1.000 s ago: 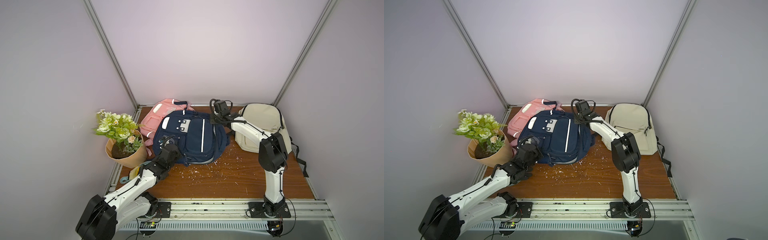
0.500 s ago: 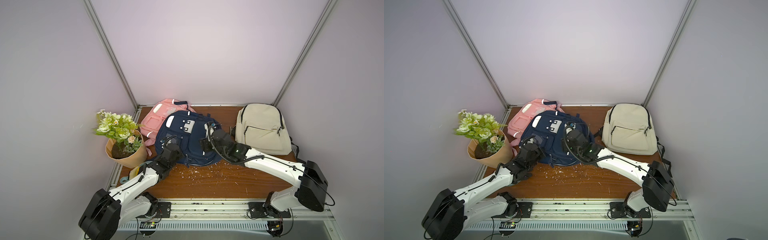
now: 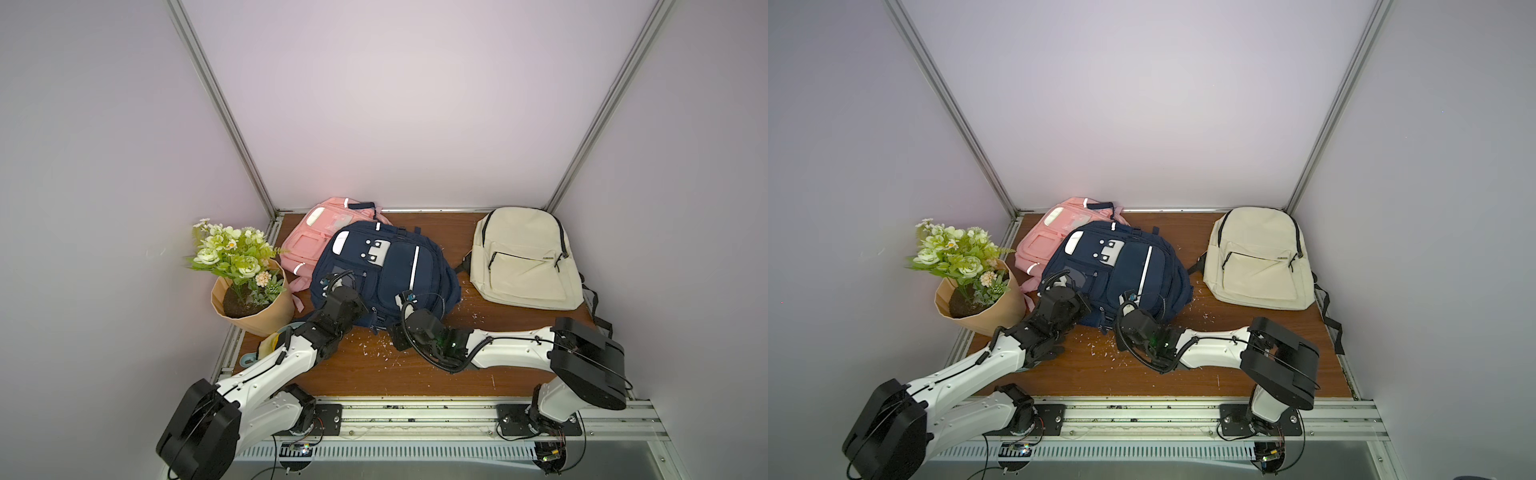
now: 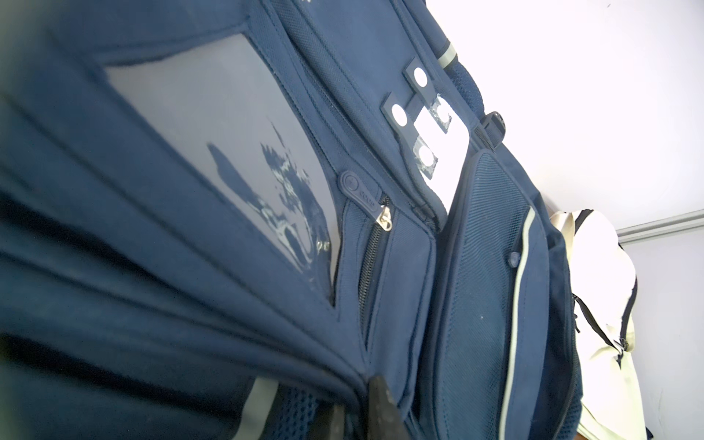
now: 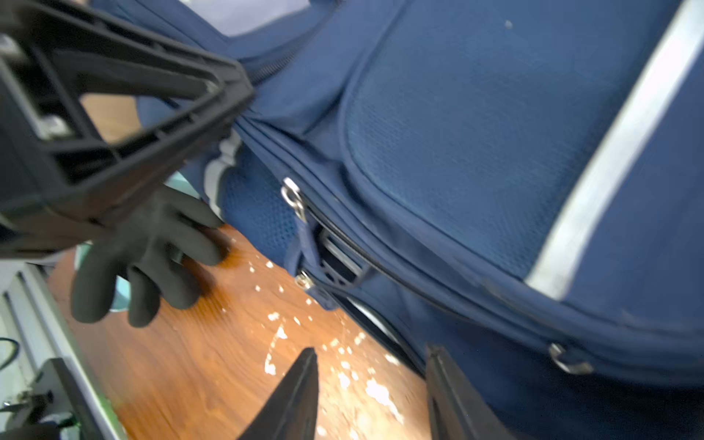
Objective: Zip up the backpack
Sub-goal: Zip the zipper on the backpack.
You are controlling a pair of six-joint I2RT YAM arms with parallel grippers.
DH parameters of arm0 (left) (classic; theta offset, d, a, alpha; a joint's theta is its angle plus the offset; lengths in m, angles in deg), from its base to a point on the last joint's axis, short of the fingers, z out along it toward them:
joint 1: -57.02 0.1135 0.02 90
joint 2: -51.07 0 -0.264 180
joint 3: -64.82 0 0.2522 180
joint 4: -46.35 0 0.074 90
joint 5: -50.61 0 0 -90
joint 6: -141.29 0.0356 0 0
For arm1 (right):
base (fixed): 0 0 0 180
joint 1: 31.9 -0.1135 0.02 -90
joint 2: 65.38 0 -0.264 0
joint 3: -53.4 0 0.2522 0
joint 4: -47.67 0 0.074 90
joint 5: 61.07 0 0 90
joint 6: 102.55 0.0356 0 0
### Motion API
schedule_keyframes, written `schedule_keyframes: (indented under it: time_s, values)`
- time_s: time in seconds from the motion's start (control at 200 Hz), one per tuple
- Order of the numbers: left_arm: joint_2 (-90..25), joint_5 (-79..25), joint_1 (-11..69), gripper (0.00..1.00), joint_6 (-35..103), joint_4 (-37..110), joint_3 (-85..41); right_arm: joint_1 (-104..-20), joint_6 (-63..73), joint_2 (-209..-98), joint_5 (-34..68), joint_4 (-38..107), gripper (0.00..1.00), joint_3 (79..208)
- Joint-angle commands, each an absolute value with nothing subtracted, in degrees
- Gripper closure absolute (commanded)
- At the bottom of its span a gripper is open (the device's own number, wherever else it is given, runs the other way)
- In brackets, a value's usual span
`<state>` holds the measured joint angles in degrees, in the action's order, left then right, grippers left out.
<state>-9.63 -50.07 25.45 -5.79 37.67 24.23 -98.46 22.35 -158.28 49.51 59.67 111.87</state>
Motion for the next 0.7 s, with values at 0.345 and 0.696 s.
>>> schedule_keyframes:
  time_s: [0.345, 0.696]
  values:
    - [-8.2, -46.5, 24.2, 1.0, -6.4, 41.7, 24.7, -98.3, 19.2, -166.0, 47.8, 72.6, 0.64, 116.8]
    - [-7.8, -45.8, 24.2, 1.0, -6.3, 41.4, 24.7, -97.4, 18.6, -170.3, 46.0, 71.6, 0.72, 121.1]
